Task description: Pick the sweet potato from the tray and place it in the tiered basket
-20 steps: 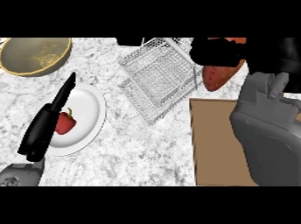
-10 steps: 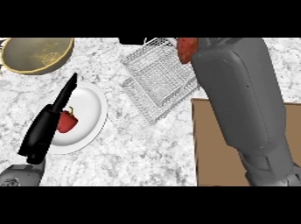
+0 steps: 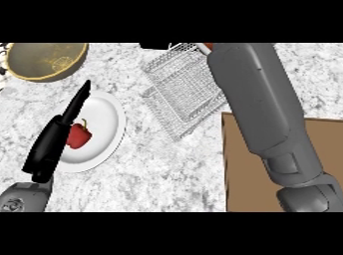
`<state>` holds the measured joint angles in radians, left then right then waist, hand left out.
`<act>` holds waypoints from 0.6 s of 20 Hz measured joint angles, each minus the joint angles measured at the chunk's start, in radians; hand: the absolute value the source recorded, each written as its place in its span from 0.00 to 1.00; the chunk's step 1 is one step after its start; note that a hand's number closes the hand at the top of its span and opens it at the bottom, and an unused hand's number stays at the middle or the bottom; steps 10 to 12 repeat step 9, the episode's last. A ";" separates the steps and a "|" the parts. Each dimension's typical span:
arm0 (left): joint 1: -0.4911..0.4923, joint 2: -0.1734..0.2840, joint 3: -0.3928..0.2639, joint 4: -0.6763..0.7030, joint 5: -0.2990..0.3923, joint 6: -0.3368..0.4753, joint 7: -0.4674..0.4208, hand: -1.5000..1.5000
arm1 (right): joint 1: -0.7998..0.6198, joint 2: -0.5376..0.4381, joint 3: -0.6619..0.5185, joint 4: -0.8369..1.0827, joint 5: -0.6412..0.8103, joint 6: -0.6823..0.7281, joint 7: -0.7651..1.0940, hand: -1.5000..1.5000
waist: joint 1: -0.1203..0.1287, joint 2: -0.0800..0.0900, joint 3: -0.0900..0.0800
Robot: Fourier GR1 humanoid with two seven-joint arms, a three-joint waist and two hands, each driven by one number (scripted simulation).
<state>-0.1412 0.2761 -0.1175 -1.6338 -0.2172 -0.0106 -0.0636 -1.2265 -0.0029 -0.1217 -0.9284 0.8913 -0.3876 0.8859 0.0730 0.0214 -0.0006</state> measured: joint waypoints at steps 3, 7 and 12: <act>0.007 -0.003 0.000 -0.011 -0.001 0.000 0.004 0.50 | -0.020 -0.003 -0.016 0.043 -0.019 -0.135 -0.068 0.00 | -0.004 -0.002 0.000; 0.023 0.003 0.019 0.000 -0.002 0.006 -0.001 0.50 | -0.031 -0.035 -0.044 0.063 0.053 -0.281 -0.082 0.00 | -0.030 -0.010 0.000; 0.030 0.008 0.033 -0.002 0.007 0.003 0.002 0.50 | -0.030 -0.059 -0.057 0.053 0.100 -0.312 -0.049 0.00 | -0.046 -0.016 0.000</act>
